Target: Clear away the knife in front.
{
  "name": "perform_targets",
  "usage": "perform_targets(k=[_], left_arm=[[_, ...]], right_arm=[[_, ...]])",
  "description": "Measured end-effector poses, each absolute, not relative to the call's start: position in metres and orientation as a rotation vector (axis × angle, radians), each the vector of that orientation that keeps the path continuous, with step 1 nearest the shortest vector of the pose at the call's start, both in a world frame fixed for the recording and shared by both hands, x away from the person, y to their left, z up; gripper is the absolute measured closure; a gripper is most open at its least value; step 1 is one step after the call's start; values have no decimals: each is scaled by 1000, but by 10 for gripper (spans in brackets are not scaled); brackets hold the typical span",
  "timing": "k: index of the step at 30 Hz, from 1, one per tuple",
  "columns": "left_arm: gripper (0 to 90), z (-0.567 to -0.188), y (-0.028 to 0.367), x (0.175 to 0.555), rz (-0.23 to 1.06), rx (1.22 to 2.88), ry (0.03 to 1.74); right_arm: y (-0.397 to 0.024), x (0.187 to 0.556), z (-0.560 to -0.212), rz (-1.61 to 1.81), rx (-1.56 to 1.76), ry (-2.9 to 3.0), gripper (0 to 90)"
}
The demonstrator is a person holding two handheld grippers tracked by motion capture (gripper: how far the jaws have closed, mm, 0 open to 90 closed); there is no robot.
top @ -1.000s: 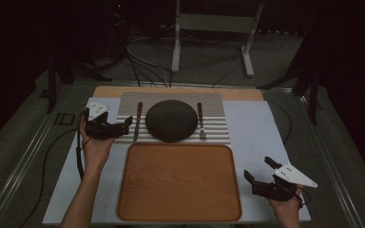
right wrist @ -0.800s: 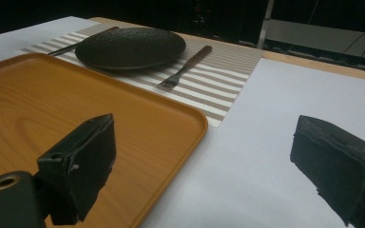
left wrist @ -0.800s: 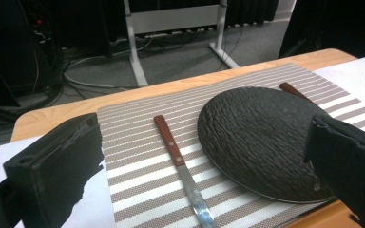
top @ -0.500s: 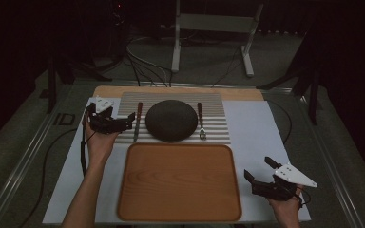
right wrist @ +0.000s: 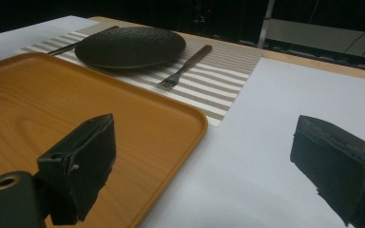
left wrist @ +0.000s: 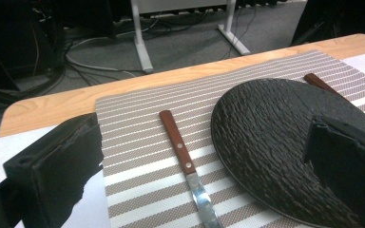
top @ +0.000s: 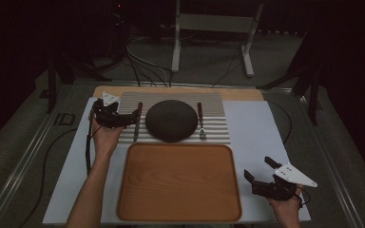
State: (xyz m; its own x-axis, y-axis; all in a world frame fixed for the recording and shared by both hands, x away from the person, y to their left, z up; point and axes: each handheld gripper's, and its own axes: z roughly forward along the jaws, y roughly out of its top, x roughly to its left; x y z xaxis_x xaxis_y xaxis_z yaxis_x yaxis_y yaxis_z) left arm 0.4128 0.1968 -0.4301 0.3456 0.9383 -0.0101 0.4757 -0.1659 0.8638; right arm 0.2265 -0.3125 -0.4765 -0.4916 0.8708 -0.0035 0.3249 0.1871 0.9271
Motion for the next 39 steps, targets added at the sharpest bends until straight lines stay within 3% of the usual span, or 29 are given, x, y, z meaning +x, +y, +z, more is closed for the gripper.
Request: perform_targets(k=[39], left_arm=[[0, -469, 189, 458, 678, 1801, 1401]], right_arm=[[-316, 226, -476, 1300, 1133, 1903, 78]])
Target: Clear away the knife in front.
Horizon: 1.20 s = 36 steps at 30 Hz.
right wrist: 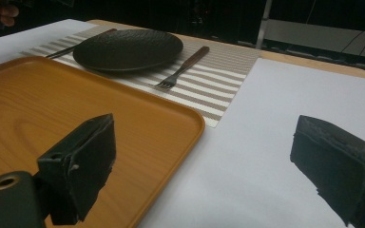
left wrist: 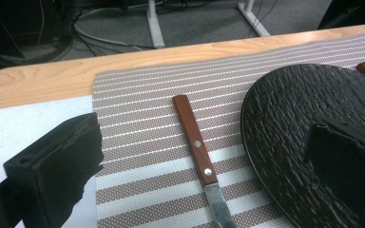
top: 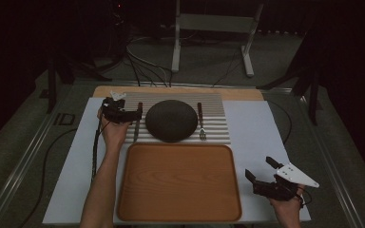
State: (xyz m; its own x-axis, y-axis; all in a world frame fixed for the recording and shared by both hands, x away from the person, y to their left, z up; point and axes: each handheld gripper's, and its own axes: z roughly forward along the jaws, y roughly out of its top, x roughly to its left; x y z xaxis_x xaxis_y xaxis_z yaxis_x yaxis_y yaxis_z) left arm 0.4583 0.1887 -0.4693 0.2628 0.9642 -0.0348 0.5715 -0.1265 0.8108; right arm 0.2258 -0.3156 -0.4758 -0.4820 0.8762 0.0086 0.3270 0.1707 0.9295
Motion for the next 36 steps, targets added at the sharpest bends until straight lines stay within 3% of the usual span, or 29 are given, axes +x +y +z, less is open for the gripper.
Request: perform_targets(k=[29, 36], left_arm=[[27, -490, 181, 476, 588, 1815, 1526], [91, -493, 177, 478, 570, 1836, 1551]], right_arm=[[-317, 225, -475, 1309, 1136, 1895, 78], [-318, 225, -475, 1309, 1136, 1895, 78]])
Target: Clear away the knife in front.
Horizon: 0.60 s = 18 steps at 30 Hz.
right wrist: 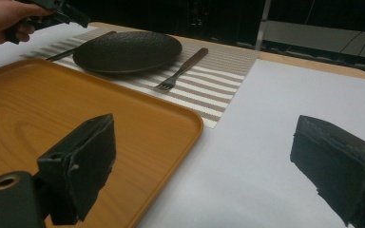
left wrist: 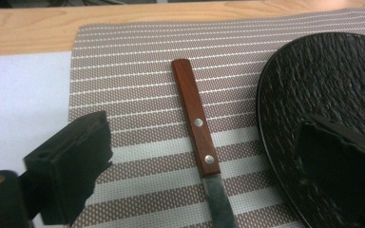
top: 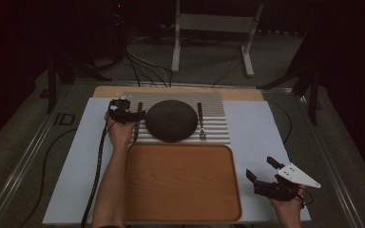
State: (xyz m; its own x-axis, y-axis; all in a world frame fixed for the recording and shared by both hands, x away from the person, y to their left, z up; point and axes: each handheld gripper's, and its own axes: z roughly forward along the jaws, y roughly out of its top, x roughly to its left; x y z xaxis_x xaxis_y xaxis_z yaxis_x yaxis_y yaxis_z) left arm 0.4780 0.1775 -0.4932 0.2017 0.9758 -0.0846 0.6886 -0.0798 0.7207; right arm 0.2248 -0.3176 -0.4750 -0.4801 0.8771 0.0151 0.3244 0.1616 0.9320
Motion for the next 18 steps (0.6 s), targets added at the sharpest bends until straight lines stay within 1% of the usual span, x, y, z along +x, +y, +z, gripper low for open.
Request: perform_targets(k=[2, 4, 8, 10, 14, 18], left_arm=[[107, -494, 176, 478, 569, 1841, 1558], [149, -495, 175, 478, 565, 1857, 1559], [185, -499, 172, 479, 561, 1875, 1578], [219, -501, 171, 480, 555, 1884, 1589], [299, -503, 171, 480, 538, 1899, 1594], [413, -505, 173, 482, 507, 1911, 1599]], right_arm=[[-318, 225, -475, 1310, 1136, 1896, 78], [-318, 224, -475, 1310, 1135, 1896, 78], [-318, 225, -475, 1310, 1136, 1896, 78], [-318, 225, -475, 1310, 1135, 1896, 78], [-318, 225, -475, 1310, 1135, 1896, 78], [-318, 225, -475, 1310, 1135, 1896, 78]])
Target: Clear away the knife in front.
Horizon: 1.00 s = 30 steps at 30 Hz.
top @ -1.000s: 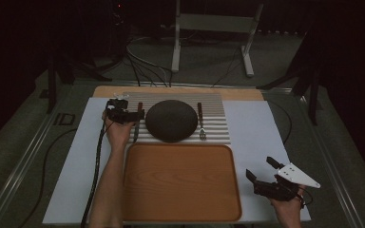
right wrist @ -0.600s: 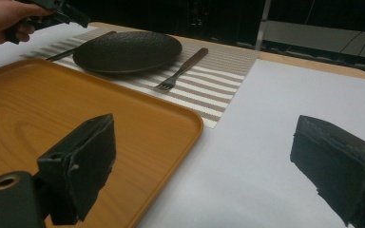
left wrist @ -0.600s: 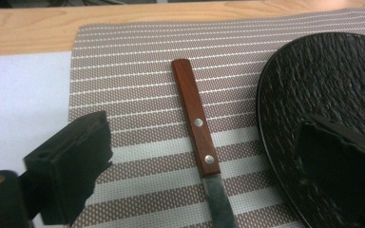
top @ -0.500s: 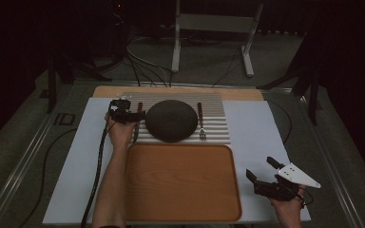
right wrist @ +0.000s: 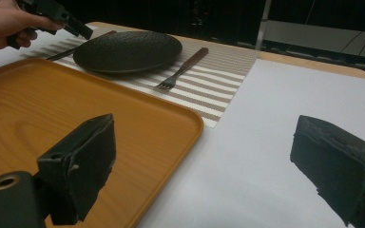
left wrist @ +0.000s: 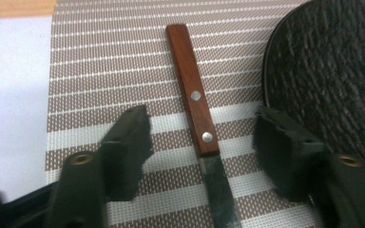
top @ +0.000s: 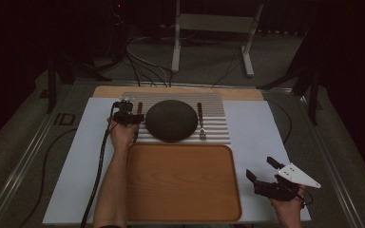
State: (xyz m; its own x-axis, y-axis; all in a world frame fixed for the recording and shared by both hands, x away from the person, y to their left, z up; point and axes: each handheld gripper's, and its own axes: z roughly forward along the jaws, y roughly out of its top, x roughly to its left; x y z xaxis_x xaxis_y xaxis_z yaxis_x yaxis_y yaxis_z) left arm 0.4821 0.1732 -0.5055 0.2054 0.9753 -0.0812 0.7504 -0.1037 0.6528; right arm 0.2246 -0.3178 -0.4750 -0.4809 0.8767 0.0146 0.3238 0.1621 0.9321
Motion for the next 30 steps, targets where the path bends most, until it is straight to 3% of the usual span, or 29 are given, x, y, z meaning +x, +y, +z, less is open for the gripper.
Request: perform_targets(k=[7, 15, 20, 30], left_arm=[[576, -510, 170, 486, 491, 1938, 1616], [654, -514, 164, 487, 485, 1981, 1601], [771, -513, 160, 486, 503, 2005, 1627], [783, -510, 160, 487, 482, 2015, 1655]], right_arm=[[-319, 225, -475, 1310, 1140, 1891, 78], [-320, 225, -475, 1313, 1142, 1890, 78], [-319, 225, -475, 1312, 1143, 1893, 78], [-320, 225, -475, 1311, 1147, 1890, 78]])
